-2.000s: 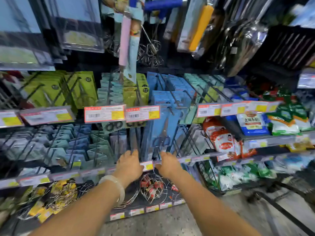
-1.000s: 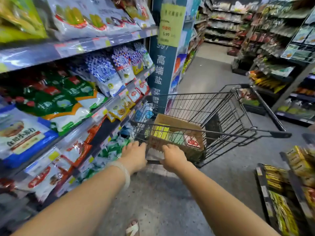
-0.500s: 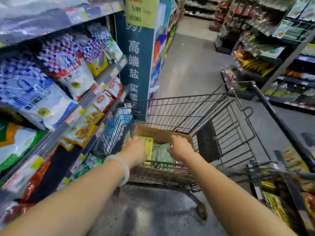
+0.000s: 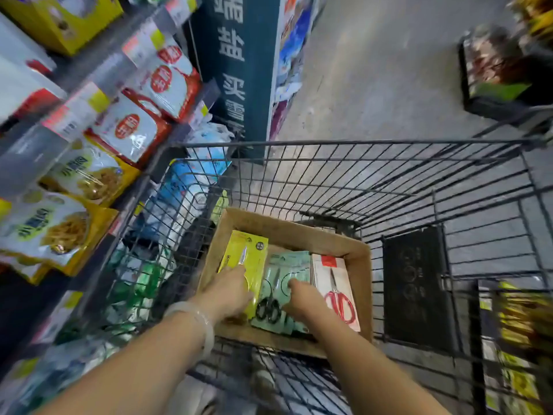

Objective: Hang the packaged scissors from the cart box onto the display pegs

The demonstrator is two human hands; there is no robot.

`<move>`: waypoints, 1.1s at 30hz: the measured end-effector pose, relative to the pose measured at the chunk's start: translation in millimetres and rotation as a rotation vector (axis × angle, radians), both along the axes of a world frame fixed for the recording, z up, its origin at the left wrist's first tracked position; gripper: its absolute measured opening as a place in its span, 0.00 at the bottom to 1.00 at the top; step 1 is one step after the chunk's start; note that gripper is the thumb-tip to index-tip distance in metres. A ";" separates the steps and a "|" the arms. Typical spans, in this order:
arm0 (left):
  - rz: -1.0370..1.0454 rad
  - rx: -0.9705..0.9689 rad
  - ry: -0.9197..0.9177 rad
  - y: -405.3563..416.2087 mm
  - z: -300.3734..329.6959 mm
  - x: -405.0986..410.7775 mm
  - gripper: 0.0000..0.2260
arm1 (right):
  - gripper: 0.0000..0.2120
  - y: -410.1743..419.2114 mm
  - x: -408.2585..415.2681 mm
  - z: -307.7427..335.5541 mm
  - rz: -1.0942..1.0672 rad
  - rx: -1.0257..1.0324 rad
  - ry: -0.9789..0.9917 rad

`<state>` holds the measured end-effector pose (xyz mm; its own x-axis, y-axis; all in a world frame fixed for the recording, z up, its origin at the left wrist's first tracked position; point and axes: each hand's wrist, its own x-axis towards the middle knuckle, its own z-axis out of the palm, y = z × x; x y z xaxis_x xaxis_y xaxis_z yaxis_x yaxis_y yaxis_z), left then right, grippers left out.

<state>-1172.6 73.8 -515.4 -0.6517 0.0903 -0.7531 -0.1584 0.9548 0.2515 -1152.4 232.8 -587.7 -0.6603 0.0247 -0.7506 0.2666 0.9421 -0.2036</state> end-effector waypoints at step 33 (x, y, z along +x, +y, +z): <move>0.835 0.249 -0.150 25.5 -86.6 -31.9 0.22 | 0.15 37.8 -31.4 -49.3 -0.692 -0.272 0.043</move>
